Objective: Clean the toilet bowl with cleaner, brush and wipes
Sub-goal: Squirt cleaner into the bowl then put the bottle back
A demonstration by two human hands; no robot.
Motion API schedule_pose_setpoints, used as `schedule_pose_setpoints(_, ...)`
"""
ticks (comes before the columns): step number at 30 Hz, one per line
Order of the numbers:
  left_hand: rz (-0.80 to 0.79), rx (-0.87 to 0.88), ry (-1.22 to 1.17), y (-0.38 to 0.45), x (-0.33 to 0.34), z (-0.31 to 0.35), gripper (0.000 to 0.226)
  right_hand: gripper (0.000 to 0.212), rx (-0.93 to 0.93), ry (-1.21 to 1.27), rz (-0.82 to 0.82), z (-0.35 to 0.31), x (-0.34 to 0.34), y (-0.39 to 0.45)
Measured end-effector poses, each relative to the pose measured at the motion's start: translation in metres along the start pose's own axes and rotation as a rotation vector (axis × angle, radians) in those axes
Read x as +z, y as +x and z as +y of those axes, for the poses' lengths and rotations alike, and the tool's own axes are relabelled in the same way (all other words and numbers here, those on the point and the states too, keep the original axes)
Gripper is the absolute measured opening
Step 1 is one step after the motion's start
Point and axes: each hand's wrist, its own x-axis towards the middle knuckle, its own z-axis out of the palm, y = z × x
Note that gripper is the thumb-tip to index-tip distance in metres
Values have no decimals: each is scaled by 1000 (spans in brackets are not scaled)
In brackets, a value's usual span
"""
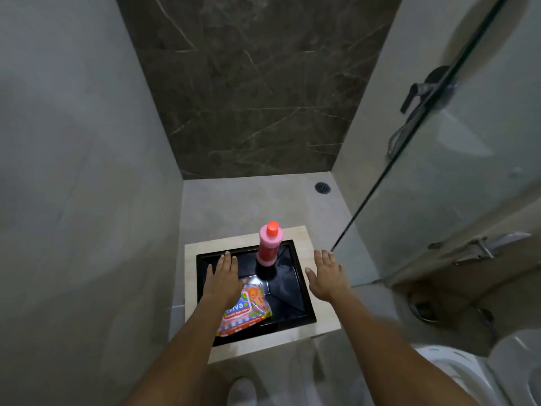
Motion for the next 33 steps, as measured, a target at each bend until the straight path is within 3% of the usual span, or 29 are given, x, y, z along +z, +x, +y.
schedule_pose_setpoints(9,2,67,51,71,3,-19,66,68,11,-4,-79,0,37,77)
schedule_pose_setpoints(19,247,402,-31,161,-18,20,65,75,-69,276,-55,-5,105,158)
schedule_pose_setpoints(25,312,613,62,188,-5,30,54,86,-136,490,45,-22,137,186)
schedule_pose_setpoints(29,375,595,-73,195,-2,12,43,85,-127,689,180,-44,143,198)
schedule_pose_setpoints(33,387,446,-335,194,1,-20,46,90,-177,755,225,-75,148,210)
